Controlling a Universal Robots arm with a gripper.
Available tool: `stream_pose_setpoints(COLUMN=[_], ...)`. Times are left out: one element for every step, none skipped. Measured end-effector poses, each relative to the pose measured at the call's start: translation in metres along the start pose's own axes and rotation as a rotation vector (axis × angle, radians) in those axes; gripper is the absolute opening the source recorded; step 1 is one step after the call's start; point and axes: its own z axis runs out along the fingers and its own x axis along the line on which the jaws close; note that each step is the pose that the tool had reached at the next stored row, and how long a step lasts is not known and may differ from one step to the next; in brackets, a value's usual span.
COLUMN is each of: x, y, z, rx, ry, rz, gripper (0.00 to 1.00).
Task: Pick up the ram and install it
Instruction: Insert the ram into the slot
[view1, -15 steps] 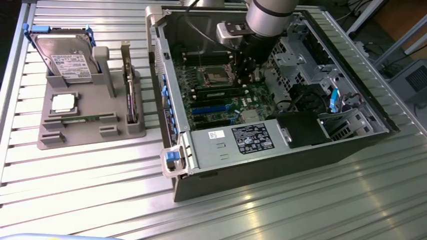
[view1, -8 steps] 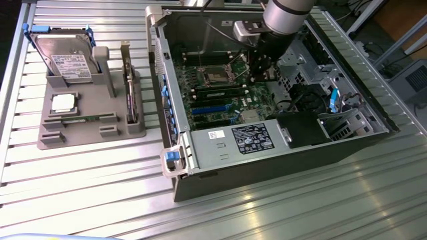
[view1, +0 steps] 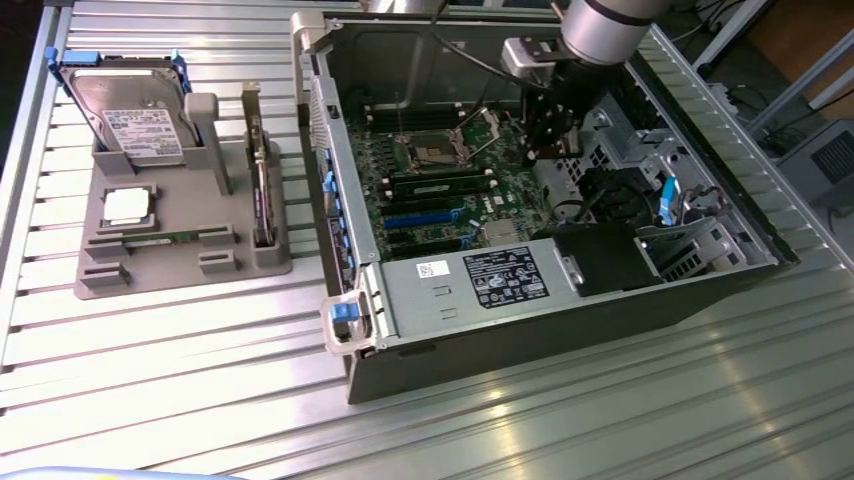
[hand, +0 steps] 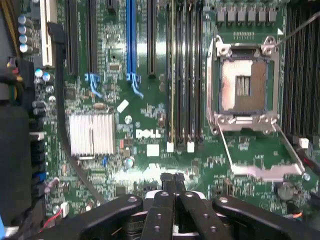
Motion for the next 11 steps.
stream_pose_setpoints(x=[0.000,0.000,0.000,0.000,0.000,0.000,0.000,0.000,0.000,0.000,0.000], y=[-0.0036,-0.0049,-0.0065,-0.0082,-0.0112,-0.0150,-0.0194,-0.0214,-0.0229,-0.0229,-0.0230], z=[-0.0032,-0.0093,-0.0129,-0.0140,-0.0144,-0.0144,-0.0150,-0.0204,-0.0292,-0.0366,-0.0418], rx=[-0.0001,-0.0001,-0.0001,-0.0001,-0.0002,-0.0008,-0.0012,-0.0012,-0.0013,-0.0013,-0.0013], ry=[0.0000,0.0001,0.0000,0.0000,-0.0001,-0.0002,0.0000,-0.0001,0.0001,0.0000,-0.0001], rz=[0.000,0.000,0.000,0.000,0.001,0.001,0.000,0.000,0.000,0.000,0.001], gripper=[0.10,0.10,0.10,0.10,0.10,0.10,0.10,0.10,0.10,0.10,0.10])
